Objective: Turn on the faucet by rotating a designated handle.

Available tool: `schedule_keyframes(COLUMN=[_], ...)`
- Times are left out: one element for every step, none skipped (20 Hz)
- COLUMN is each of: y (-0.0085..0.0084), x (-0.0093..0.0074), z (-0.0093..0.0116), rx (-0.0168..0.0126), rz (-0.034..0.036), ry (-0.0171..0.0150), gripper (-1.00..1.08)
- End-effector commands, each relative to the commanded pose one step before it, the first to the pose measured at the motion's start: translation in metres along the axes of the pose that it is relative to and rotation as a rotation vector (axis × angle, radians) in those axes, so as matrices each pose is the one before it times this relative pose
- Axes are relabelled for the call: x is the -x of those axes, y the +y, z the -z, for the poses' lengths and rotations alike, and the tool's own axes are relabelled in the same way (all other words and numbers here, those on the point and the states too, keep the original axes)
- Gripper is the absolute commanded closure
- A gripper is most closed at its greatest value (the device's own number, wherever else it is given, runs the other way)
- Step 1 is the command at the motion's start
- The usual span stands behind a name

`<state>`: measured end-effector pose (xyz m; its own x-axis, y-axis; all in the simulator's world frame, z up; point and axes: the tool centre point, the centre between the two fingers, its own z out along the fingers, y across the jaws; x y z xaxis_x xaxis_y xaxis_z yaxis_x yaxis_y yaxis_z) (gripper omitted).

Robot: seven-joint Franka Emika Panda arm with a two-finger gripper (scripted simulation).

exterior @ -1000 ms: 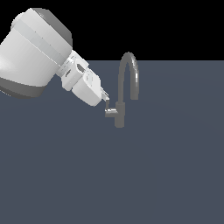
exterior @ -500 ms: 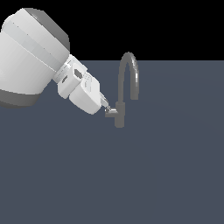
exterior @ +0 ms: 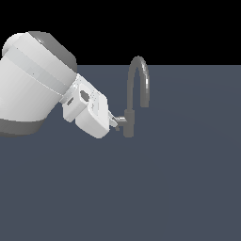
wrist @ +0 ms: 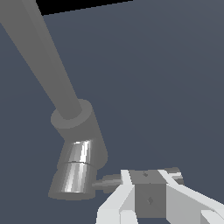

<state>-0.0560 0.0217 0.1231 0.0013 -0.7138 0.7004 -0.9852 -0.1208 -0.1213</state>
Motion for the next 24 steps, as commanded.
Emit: schedule_keyframes(y=[0.01657,0.00326,0.0,-0.01256,0.00039,0.00039,0.00039,0.00039,0.00038,0.00038,0.00038,0.00037,0.00036,0.00036,0.00035,0.00033,0.0,-0.01555,-0.00129,-0.00129,-0.00129,-0.00129,-0.00129,-0.00129], x=[0.00464,0.00246,0.0,-0.00005,0.00287,0.00288,0.00288,0.00288,0.00288,0.00289,0.00289,0.00289,0.00289,0.00289,0.00289,0.00289,0.0,-0.0074,0.00196,0.00195,0.00196,0.00196,0.00195,0.00194], z=[-0.01672,-0.00352,0.0,0.01521,-0.00401,-0.00399,-0.00404,-0.004,-0.00404,-0.004,-0.004,-0.00405,-0.00401,-0.00401,-0.00401,-0.00401,0.0,0.02522,-0.00295,-0.00291,-0.00295,-0.00294,-0.0029,-0.0029], rx=[0.02487,0.00227,0.0,-0.03216,0.00259,0.00255,0.00263,0.00254,0.00263,0.00254,0.00254,0.00263,0.00254,0.00254,0.00253,0.00253,0.0,-0.05073,0.00307,0.003,0.00307,0.00307,0.003,0.003], rz=[0.00189,-0.00024,0.0,0.00161,-0.00014,-0.00014,-0.00015,-0.00014,-0.00014,-0.00014,-0.00013,-0.00014,-0.00013,-0.00013,-0.00012,-0.00011,0.0,-0.01193,0.00068,0.00067,0.00068,0.00068,0.00067,0.00067], ry=[0.00931,0.00022,0.0,-0.00601,0.00042,0.00042,0.00044,0.00043,0.00045,0.00044,0.00045,0.00047,0.00046,0.00048,0.0005,0.00052,0.0,-0.00534,0.00031,0.0003,0.00031,0.00032,0.00031,0.00032], gripper=[1.08,1.08,1.08,1.08,1.08,1.08,1.08,1.08,1.08,1.08,1.08,1.08,1.08,1.08,1.08,1.08,1.08,1.08,1.08,1.08,1.08,1.08,1.08,1.08])
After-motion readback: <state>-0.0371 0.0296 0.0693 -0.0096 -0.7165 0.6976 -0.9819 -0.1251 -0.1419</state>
